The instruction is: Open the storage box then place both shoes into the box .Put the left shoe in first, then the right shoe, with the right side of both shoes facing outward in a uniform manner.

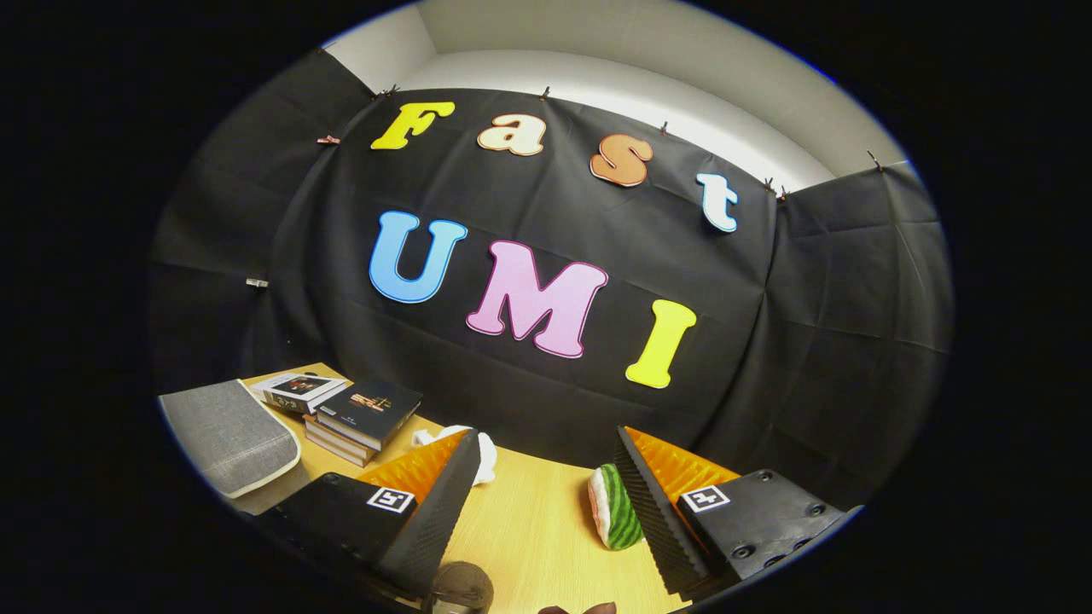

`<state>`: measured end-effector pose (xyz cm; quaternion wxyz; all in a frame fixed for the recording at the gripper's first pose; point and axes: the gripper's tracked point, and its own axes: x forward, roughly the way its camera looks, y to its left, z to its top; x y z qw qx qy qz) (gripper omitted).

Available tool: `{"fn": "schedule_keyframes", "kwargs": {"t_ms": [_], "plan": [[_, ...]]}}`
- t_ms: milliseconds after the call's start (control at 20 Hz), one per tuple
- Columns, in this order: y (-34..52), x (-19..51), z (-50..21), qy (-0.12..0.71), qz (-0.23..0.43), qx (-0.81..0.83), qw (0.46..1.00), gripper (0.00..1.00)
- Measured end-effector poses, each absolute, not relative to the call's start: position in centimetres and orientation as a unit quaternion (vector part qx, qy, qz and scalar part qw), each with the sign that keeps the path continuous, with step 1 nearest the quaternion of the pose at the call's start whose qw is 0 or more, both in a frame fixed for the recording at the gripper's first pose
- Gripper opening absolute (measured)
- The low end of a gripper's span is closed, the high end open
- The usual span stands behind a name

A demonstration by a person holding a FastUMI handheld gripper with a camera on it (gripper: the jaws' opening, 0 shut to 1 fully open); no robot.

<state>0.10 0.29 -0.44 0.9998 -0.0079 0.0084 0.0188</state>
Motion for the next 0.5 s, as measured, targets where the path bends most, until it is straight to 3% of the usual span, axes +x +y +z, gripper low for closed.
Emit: {"fn": "schedule_keyframes", "kwargs": {"t_ms": [500], "plan": [[1.28, 0.49, -1.20, 0.022, 0.030, 0.000, 0.999, 0.97]]}}
